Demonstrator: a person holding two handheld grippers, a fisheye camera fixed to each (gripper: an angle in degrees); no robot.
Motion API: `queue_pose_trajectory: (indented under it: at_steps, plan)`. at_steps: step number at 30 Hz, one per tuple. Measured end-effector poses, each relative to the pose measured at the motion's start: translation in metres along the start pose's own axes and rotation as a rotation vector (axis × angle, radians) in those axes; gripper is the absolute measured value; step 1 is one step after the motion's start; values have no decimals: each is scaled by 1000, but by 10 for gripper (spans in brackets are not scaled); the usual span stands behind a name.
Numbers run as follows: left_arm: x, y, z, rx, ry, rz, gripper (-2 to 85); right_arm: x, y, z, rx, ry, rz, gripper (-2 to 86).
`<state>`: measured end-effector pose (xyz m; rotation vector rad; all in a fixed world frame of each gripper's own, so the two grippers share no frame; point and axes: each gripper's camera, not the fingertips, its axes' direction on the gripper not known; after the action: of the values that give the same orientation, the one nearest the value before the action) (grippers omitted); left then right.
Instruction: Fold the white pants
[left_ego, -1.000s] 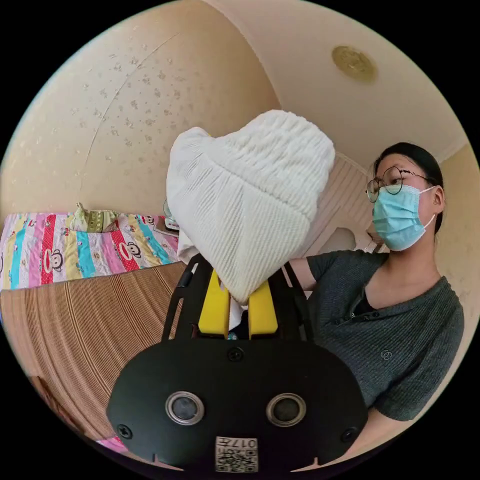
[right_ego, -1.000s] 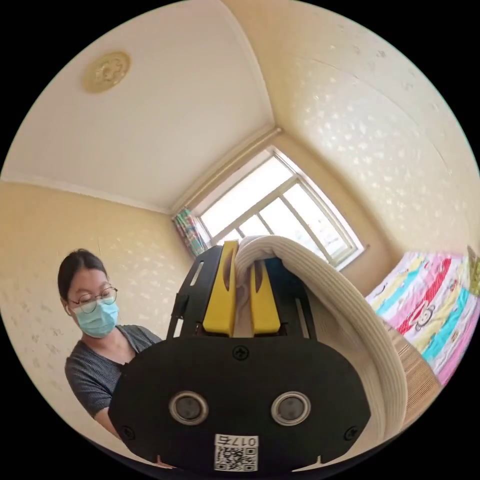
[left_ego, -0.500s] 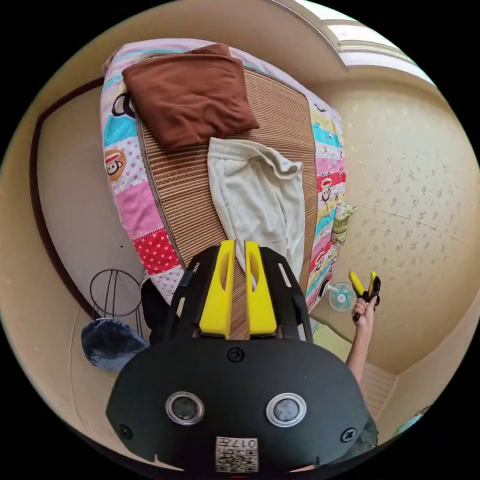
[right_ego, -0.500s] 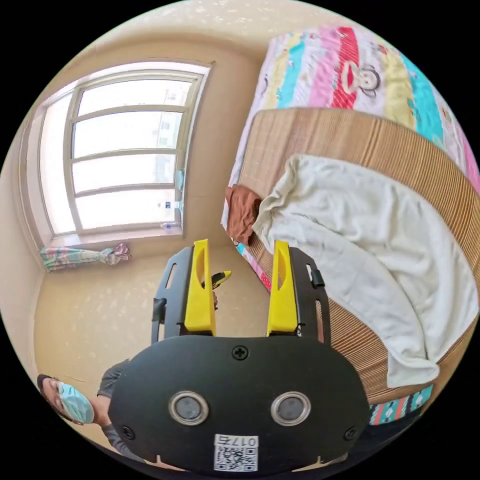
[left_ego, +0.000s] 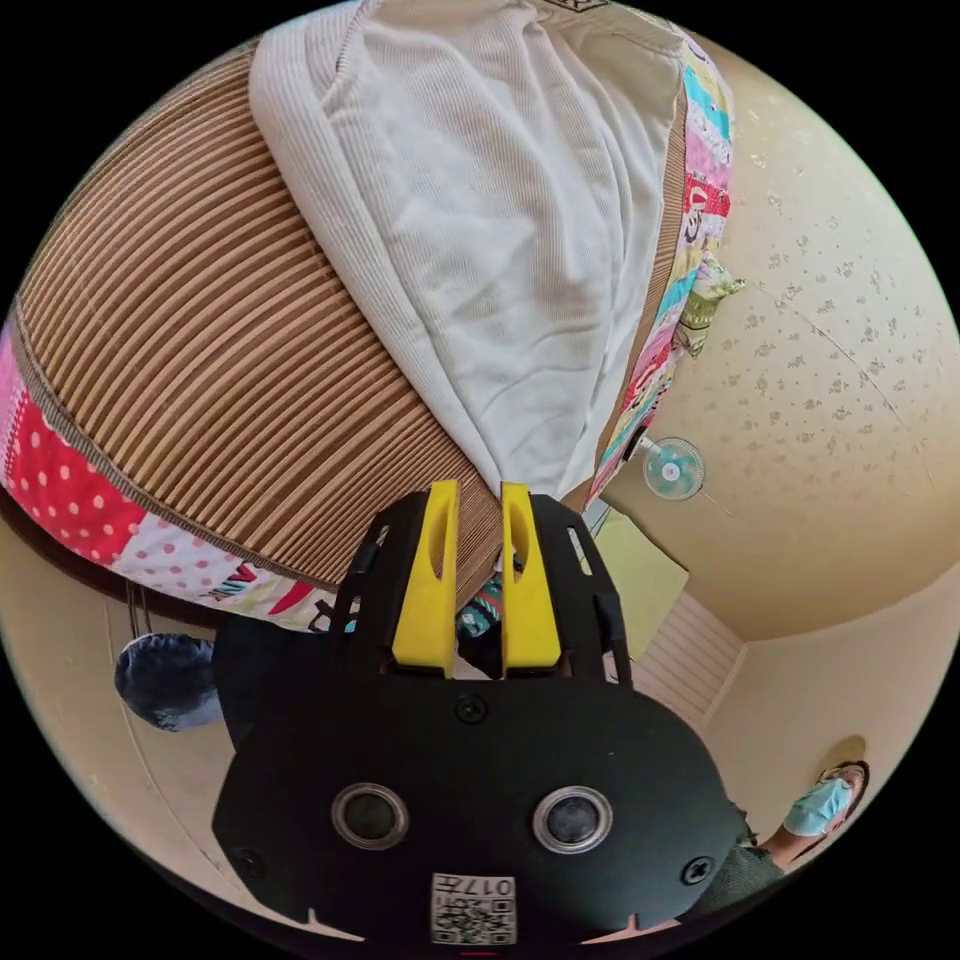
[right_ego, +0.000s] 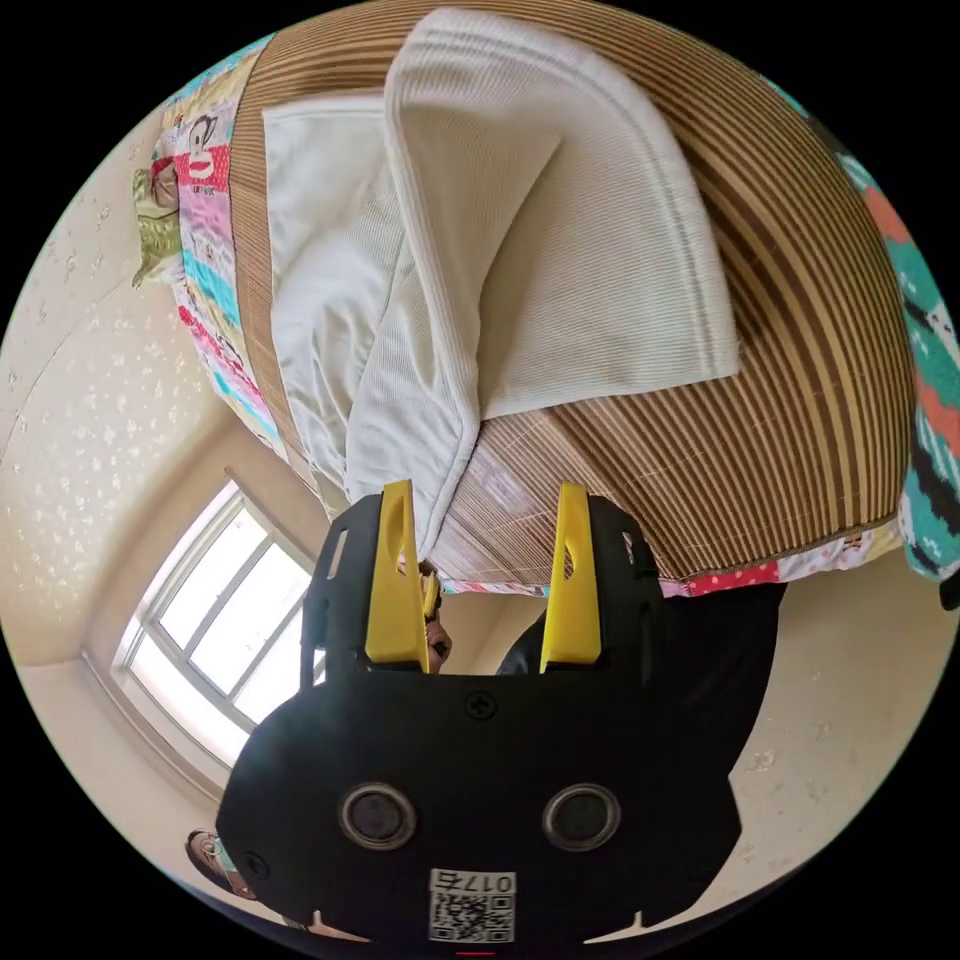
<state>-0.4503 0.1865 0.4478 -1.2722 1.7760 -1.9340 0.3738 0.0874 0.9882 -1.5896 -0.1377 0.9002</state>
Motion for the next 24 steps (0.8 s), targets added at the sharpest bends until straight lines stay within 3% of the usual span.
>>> queue_pose_trajectory:
  at_steps: [6,11,14,16,18,20,22,24]
  plan:
    - [48,-54,6,-113,-136,-197,96,-58,-75,-39,59,85,-61,203]
    - [65,-80,-34,29,114,-272,94,-73,-144,-34,-7,151,-26,190]
    - [69,-91,-55,-23,104,-290,60,-86,-170,-41,-23,143,-94,125]
    - [74,-95,-67,-50,136,-243,53,-95,-179,-56,-28,250,-130,48]
    - [85,-95,-81,-80,157,-152,45,-98,-173,-71,-25,311,-242,25]
    - [104,-84,-103,-125,162,-8,41,-94,-154,-90,-1,249,-386,14]
    - [109,-66,-125,-142,134,47,39,-68,-112,-119,35,12,-640,7]
    - [106,-47,-151,-129,131,74,37,-25,-89,-134,-4,-153,-728,4]
